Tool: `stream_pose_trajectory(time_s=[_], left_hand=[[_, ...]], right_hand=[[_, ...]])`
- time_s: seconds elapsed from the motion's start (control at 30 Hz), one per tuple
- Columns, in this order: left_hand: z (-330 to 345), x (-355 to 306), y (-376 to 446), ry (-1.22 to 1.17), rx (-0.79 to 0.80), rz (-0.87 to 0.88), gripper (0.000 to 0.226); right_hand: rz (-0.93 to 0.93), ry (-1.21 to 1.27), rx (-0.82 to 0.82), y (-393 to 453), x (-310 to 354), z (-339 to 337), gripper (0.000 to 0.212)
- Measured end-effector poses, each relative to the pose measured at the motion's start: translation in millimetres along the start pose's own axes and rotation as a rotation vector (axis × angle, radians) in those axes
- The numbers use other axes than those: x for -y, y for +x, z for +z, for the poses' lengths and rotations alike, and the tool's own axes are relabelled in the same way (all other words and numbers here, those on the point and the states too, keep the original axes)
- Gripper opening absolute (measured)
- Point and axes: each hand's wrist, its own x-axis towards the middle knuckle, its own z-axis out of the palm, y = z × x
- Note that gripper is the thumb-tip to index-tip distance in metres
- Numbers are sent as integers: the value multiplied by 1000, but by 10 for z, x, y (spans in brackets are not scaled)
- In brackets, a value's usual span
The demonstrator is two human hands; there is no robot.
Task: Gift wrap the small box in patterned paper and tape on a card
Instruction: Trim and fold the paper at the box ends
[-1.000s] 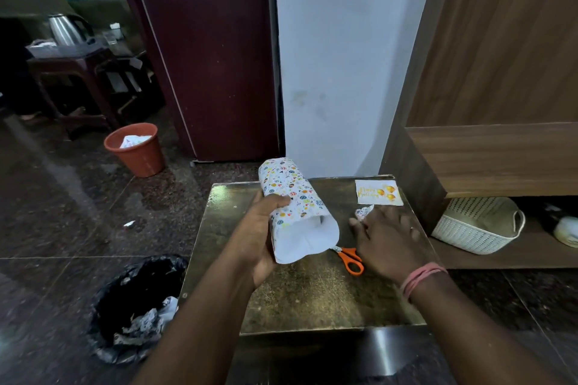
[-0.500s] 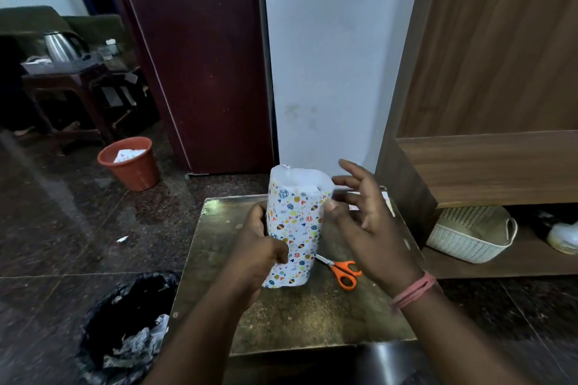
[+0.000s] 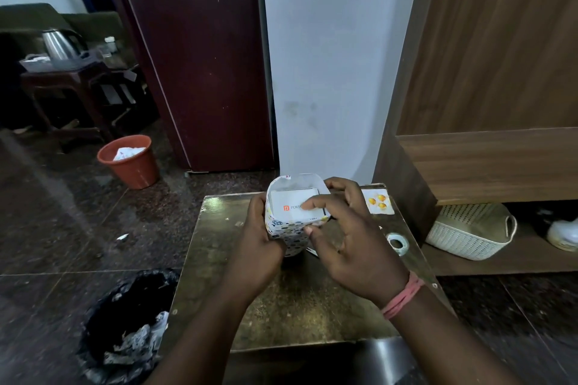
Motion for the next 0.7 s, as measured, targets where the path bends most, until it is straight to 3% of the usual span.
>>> stream_pose_trajectory(time_s=[0.17,0.47,0.7], left_hand=[[21,-64,-56,22,89,2,73],[12,5,-36,33,115,-37,80],[10,30,-18,35,134,-57,73]], right_hand=[[-17,-17,-33,-7,10,-24,29],[8,-18,-24,11,12,-21,26],[42,-29,-15,32,1,-28,25]])
